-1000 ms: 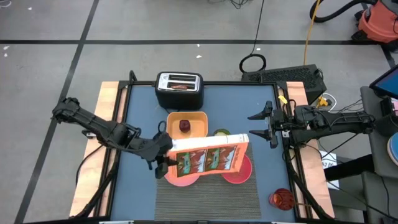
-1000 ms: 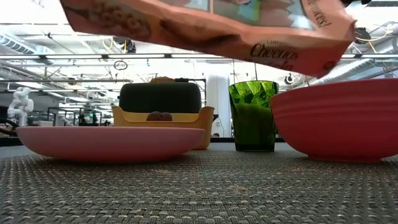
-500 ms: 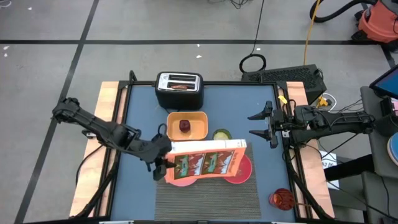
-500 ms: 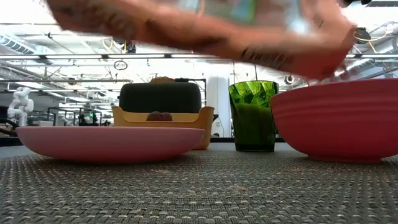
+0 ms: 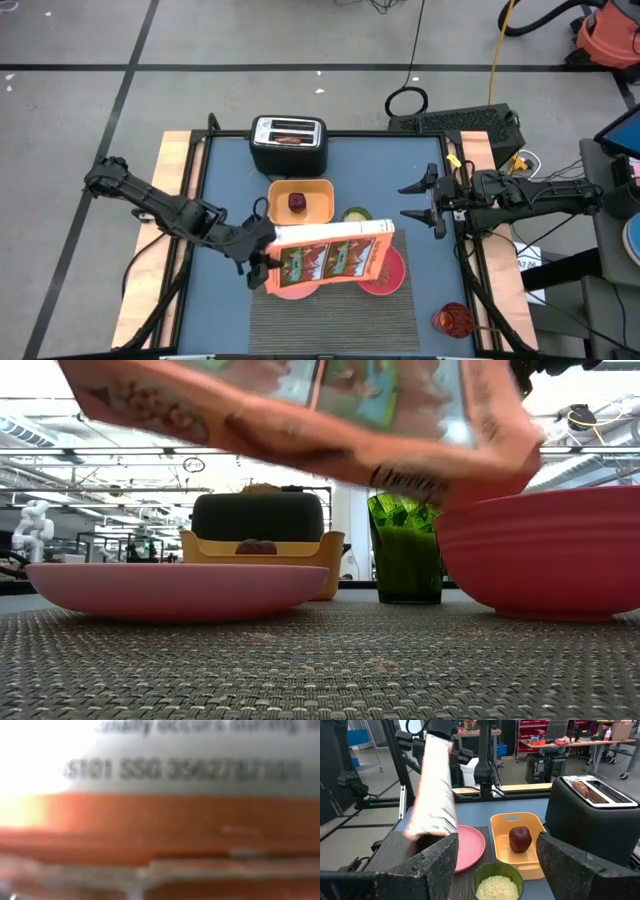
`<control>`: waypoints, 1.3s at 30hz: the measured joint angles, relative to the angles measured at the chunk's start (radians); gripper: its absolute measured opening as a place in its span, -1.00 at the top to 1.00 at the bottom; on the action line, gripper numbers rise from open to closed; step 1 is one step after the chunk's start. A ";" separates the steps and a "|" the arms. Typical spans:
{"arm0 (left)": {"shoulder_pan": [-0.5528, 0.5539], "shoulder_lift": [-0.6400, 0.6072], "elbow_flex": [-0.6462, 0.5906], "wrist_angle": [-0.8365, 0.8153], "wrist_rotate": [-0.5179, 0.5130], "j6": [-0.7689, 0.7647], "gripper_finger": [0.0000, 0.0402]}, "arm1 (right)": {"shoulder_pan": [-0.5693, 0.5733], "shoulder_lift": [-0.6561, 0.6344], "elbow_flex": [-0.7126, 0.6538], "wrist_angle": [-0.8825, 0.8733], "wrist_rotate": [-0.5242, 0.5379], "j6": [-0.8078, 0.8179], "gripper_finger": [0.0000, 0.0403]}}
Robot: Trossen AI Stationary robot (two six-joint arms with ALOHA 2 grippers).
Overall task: Arrange a breakfast setting
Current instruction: Pour the cereal from the orange cereal box into the pink bowl
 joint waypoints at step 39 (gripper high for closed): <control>0.005 -0.003 0.000 -0.003 0.006 0.022 0.07 | 0.000 0.000 0.000 0.001 0.000 0.000 -0.28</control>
